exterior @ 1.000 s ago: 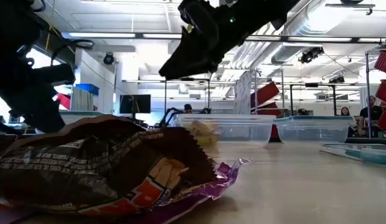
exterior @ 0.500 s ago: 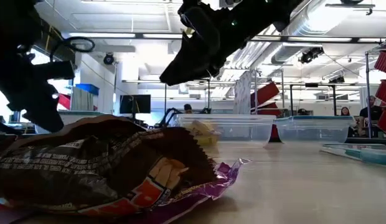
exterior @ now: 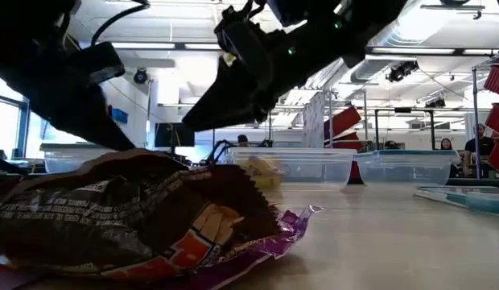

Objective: Sort candy
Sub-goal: Put the middle left yellow candy into the center transparent bin

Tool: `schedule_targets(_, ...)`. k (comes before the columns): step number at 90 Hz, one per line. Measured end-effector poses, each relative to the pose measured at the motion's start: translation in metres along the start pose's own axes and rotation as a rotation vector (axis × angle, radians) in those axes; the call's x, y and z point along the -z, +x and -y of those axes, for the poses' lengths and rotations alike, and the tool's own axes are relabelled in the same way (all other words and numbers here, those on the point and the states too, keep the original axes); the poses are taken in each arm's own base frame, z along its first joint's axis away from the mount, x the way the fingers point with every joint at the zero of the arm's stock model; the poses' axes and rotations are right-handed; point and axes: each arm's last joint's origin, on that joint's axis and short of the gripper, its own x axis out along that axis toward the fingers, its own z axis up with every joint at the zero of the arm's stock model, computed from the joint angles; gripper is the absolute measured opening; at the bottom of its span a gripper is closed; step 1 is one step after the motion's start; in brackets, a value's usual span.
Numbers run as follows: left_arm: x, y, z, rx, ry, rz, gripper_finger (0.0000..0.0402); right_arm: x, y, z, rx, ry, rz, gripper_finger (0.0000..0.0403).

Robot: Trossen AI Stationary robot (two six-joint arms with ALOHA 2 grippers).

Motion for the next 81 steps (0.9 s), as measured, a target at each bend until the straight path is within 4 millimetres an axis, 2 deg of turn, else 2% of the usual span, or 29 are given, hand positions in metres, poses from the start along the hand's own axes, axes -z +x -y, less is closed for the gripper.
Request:
schedule_targets(26, 0.014, -0.011, -0.013, -0.081, -0.097, -0.184, 0.0145, 0.018, 0.014, -0.012, -0.004, -0.017, -0.021, 0.013)
schedule_targets(52, 0.023, -0.015, -0.015, -0.154, -0.089, -0.188, 0.0145, 0.032, 0.025, -0.02, -0.024, 0.002, -0.034, 0.013)
schedule_targets(73, 0.03, -0.003, -0.013, -0.189, -0.085, -0.234, 0.0145, 0.03, 0.025, -0.02, -0.027, 0.024, -0.018, 0.013)
schedule_targets(81, 0.031, 0.003, -0.01, -0.187, -0.096, -0.235, 0.0145, 0.027, 0.025, -0.023, -0.079, 0.048, 0.01, 0.013)
